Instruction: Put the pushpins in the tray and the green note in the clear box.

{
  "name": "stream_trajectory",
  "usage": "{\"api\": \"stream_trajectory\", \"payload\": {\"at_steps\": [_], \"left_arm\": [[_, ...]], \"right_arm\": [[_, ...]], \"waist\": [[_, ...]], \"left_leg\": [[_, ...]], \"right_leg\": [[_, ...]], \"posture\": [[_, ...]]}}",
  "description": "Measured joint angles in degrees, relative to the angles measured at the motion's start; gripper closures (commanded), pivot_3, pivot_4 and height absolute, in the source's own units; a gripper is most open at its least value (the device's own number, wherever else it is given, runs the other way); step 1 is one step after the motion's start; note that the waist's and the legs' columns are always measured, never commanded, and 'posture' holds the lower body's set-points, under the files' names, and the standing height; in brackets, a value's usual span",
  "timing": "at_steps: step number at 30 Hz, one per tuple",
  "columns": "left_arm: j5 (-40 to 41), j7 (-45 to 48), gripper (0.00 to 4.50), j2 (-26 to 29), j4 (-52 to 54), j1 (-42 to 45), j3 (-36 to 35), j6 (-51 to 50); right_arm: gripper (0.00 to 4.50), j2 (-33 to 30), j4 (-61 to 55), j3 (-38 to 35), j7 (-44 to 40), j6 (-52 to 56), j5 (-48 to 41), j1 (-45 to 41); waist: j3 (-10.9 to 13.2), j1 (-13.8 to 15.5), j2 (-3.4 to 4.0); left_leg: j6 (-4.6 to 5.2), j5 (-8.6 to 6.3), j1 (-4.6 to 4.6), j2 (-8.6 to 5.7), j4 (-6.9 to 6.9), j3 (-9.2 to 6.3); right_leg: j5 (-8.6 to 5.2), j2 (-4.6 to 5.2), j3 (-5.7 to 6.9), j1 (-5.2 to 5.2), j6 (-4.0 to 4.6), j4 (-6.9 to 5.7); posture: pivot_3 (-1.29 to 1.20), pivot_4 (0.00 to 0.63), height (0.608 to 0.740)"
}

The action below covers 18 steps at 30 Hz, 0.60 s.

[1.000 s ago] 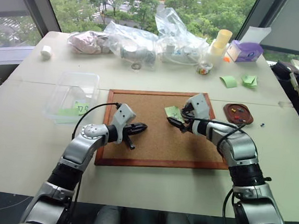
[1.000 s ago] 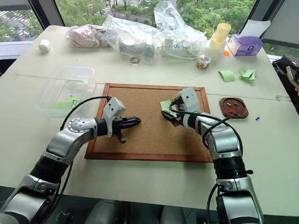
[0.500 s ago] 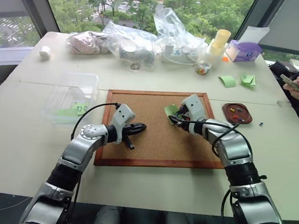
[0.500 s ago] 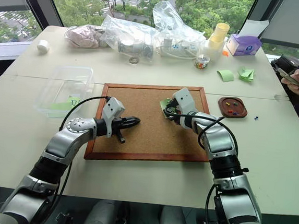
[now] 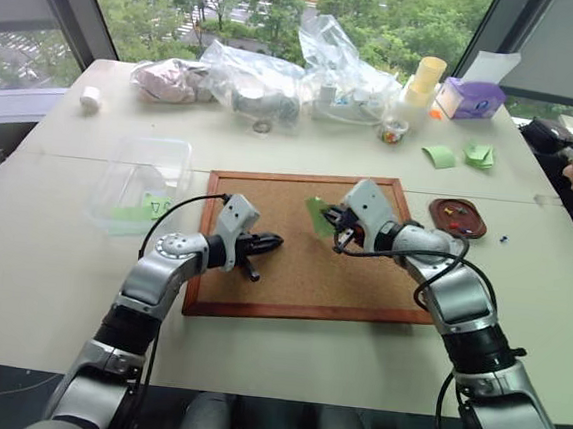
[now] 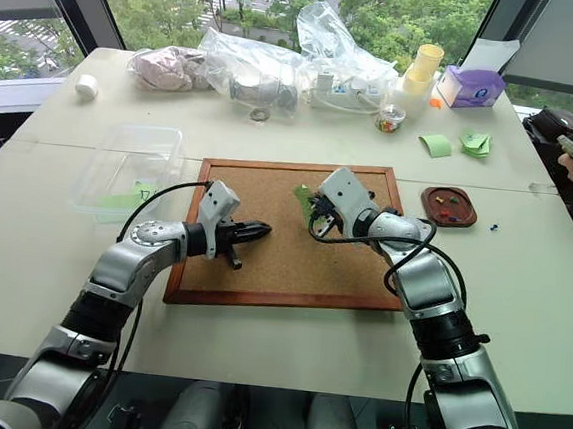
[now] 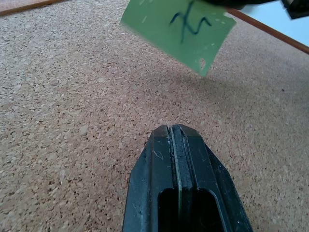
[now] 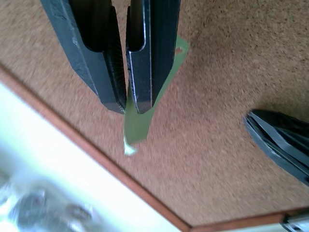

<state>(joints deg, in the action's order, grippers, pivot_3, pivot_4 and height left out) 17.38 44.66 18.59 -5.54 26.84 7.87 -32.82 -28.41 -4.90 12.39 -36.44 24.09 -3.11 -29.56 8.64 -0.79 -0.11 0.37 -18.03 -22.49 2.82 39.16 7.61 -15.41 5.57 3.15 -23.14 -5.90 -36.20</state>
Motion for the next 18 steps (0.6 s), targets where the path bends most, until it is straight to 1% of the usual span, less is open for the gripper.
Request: {"api": "stream_trajectory", "payload": {"at_steps": [4, 7, 9, 12, 16, 18], "left_arm": [[3.36, 0.83, 4.50, -0.52, -0.28, 3.82, -2.17, -3.28], [4.51, 2.92, 4.50, 1.06, -0.25, 8.55, -2.54, -3.78], [4.41, 3.61, 4.50, 2.21, -0.24, 9.81, -2.56, -2.98], [4.38, 3.86, 4.50, 2.16, -0.51, 9.23, -2.05, -2.85], [3.71, 4.86, 4.50, 3.18, -0.47, 8.03, -1.34, -2.32], [3.14, 5.36, 4.50, 3.91, -0.45, 6.77, -0.50, -1.82]], "right_arm": [[4.26, -0.42, -0.60, 1.02, -0.96, -2.75, 1.82, 0.70], [4.26, 0.00, -0.65, 1.15, -1.70, -2.90, 1.72, 1.19], [4.26, 1.35, -0.56, 0.98, -1.64, -1.52, 1.30, 2.03], [4.26, 3.00, 0.24, 0.68, -1.11, 0.90, 0.35, 2.45], [4.26, 5.18, 0.54, -2.91, -0.77, 8.92, -4.08, 2.14], [3.75, 5.87, 0.52, -5.30, -0.44, 12.56, -6.44, 1.65]], "waist": [[0.10, -0.02, -0.11], [0.10, 0.01, -0.12], [0.10, -0.07, -0.12], [0.15, -0.14, -0.11], [0.14, -0.06, -0.11], [0.15, -0.06, -0.11]], "left_leg": [[-0.02, 0.01, -0.17, -0.02, 0.00, 0.00], [-0.04, 0.03, -0.25, -0.08, 0.02, 0.01], [-0.05, 0.03, -0.24, -0.08, 0.01, 0.01], [-0.07, 0.04, -0.25, -0.07, 0.01, 0.02], [-0.09, 0.05, -0.25, -0.07, 0.02, 0.01], [-0.09, 0.05, -0.25, -0.06, 0.02, 0.00]], "right_leg": [[0.00, -0.02, 0.02, -0.17, 0.00, 0.00], [0.00, -0.04, 0.04, -0.23, 0.00, 0.01], [0.00, -0.04, 0.04, -0.22, 0.00, 0.01], [0.00, -0.06, 0.04, -0.25, 0.00, 0.00], [0.00, -0.06, 0.04, -0.24, 0.00, -0.01], [0.00, -0.06, 0.04, -0.24, 0.00, -0.01]], "posture": [[0.00, 0.150, 0.740], [0.00, 0.150, 0.740], [0.00, 0.150, 0.740], [0.00, 0.150, 0.740], [0.00, 0.150, 0.740], [0.00, 0.150, 0.740]]}}
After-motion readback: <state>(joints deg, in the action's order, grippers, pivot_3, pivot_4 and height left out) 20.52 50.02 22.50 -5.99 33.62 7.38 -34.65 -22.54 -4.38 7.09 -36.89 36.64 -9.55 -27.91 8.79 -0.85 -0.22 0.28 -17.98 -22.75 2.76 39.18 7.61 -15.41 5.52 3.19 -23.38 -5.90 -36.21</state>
